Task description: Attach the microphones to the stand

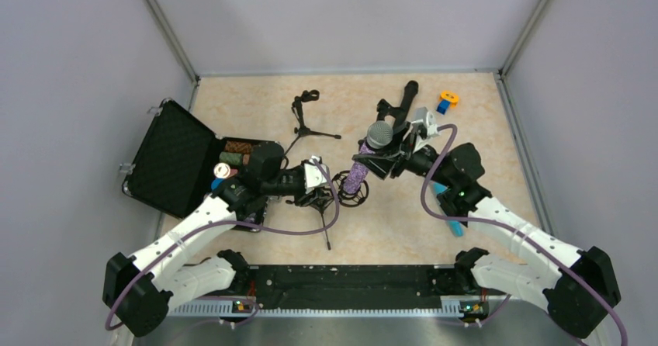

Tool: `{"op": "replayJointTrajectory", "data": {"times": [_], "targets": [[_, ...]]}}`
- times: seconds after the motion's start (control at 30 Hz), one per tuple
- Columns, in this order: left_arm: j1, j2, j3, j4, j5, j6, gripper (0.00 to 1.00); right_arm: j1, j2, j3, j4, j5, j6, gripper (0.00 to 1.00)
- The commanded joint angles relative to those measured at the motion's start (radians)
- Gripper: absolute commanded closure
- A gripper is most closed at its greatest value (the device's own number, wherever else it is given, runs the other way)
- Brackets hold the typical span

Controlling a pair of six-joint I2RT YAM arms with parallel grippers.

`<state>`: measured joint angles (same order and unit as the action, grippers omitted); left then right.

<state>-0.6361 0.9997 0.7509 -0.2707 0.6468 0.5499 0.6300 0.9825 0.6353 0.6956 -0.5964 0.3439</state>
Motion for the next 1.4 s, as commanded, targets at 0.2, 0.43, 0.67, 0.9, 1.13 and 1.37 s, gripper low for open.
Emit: {"op": "replayJointTrajectory", "data": {"times": [0.2,0.43,0.67,0.9,1.13,1.37], "targets": [[-0.003,0.007,0.033,0.014,0.025,0.004,0.53,0.013,0.031,0.034,-0.024,0.081,-0.007,1.00],[-0.002,0.005,0.033,0.014,0.025,0.005,0.54,0.030,0.078,0.075,-0.072,0.143,-0.036,1.00],[-0.002,0.004,0.033,0.010,0.022,0.009,0.55,0.047,0.067,0.008,0.071,0.187,-0.072,1.00],[-0.002,0.008,0.033,0.010,0.026,0.009,0.57,0.063,0.070,-0.071,0.186,0.241,-0.065,1.00],[-0.002,0.006,0.033,0.010,0.022,0.009,0.58,0.112,0.066,-0.115,0.210,0.297,-0.132,1.00],[-0.002,0.003,0.035,0.008,0.023,0.011,0.59,0.147,0.046,-0.172,0.281,0.313,-0.212,1.00]]}}
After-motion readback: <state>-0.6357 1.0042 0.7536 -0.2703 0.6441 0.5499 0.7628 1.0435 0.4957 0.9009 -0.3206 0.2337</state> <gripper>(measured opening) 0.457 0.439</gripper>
